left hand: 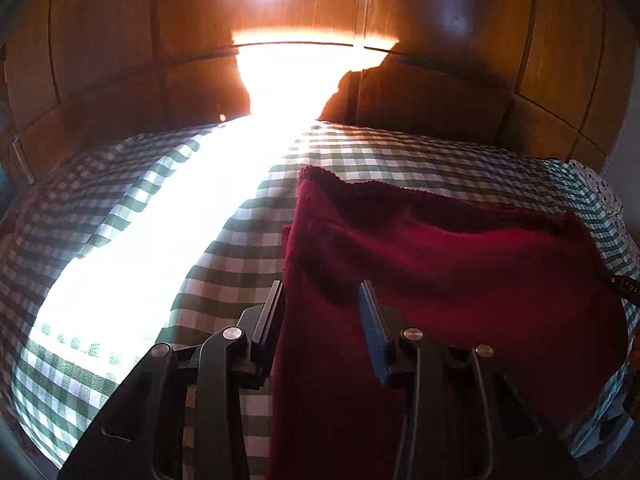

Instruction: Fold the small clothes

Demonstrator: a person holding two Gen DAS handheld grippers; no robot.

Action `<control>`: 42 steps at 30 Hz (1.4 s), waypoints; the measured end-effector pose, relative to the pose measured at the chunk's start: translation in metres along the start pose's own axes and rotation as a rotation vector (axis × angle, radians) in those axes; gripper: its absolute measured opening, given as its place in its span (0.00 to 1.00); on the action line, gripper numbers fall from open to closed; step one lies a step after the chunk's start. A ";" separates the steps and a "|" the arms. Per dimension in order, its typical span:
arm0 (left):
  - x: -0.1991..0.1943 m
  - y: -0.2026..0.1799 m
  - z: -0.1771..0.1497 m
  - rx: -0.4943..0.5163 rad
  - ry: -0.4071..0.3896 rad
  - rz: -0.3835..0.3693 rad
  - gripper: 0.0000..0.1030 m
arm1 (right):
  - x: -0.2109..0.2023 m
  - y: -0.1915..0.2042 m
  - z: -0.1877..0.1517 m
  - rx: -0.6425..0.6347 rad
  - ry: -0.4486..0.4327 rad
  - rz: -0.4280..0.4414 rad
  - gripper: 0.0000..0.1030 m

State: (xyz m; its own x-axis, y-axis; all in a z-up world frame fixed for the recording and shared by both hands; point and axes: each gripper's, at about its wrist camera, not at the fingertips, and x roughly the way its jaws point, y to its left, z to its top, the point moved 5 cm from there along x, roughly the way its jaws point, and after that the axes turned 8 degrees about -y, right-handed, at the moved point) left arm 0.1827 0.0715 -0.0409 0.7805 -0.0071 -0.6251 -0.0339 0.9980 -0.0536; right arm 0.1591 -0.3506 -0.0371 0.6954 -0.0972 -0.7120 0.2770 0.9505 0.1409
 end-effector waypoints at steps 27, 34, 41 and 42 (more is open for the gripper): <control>-0.005 -0.038 -0.004 0.086 -0.009 -0.035 0.59 | -0.025 -0.019 -0.052 0.205 0.089 0.183 0.79; 0.034 0.006 0.014 -0.042 0.077 -0.025 0.60 | -0.023 -0.020 -0.052 0.199 0.087 0.181 0.79; 0.072 0.008 0.021 -0.055 0.116 -0.048 0.07 | -0.021 -0.019 -0.051 0.192 0.085 0.184 0.81; 0.077 0.010 0.020 -0.063 0.122 -0.036 0.07 | -0.021 -0.018 -0.051 0.188 0.085 0.185 0.81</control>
State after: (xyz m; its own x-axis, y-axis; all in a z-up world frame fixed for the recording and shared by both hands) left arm 0.2554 0.0818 -0.0738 0.7001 -0.0541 -0.7120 -0.0497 0.9910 -0.1241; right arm 0.1056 -0.3508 -0.0600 0.6898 0.1053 -0.7163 0.2745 0.8775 0.3933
